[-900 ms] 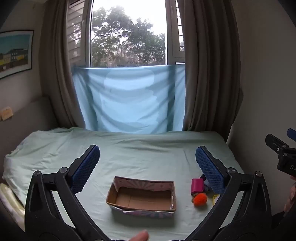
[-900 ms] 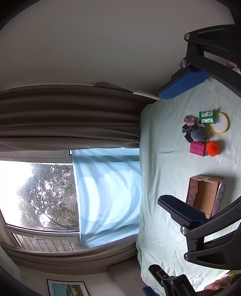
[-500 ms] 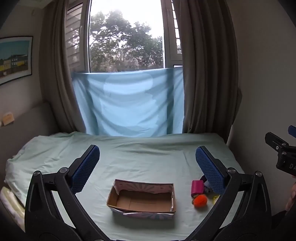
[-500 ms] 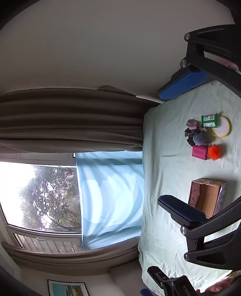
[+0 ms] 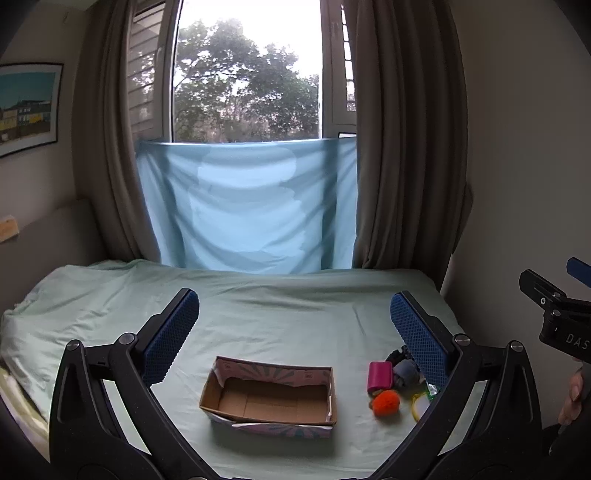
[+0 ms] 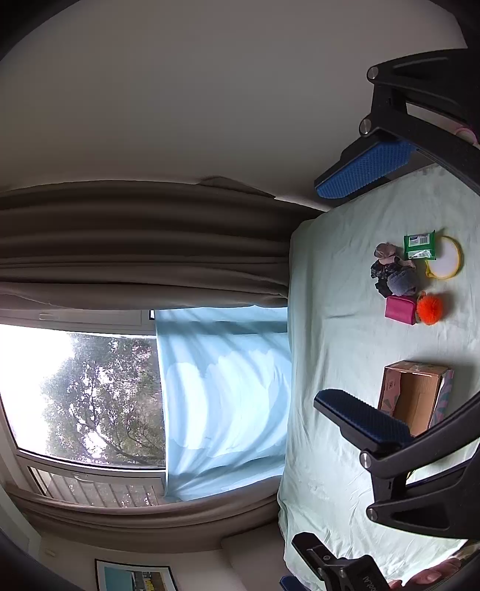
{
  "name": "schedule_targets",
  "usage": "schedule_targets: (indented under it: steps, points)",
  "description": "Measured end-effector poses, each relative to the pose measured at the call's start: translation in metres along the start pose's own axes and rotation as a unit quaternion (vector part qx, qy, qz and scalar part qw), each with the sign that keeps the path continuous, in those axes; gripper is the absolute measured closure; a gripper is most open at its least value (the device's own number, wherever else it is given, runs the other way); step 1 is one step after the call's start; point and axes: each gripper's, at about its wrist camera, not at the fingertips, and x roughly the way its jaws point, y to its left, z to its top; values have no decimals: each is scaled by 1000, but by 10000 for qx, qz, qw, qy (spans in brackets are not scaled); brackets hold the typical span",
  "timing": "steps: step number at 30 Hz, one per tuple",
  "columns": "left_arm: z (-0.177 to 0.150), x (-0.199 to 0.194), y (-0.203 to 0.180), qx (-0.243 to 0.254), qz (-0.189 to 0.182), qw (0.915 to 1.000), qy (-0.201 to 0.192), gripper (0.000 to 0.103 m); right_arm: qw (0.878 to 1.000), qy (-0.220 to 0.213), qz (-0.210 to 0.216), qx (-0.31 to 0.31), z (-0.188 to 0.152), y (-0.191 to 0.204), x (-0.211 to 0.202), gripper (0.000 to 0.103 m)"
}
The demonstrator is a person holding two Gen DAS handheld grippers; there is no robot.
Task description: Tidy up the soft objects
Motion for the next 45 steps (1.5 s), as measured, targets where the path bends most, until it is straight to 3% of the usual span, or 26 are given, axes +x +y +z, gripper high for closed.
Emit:
schedule_targets:
  steps: [24, 45]
  points:
    - [1, 0, 4, -117, 133, 9998, 89, 0, 9999, -104, 55, -9, -7, 6, -8, 0]
    - [4, 2, 8, -49, -12, 9999, 92, 0, 9999, -123, 75, 21, -3, 11, -11, 0]
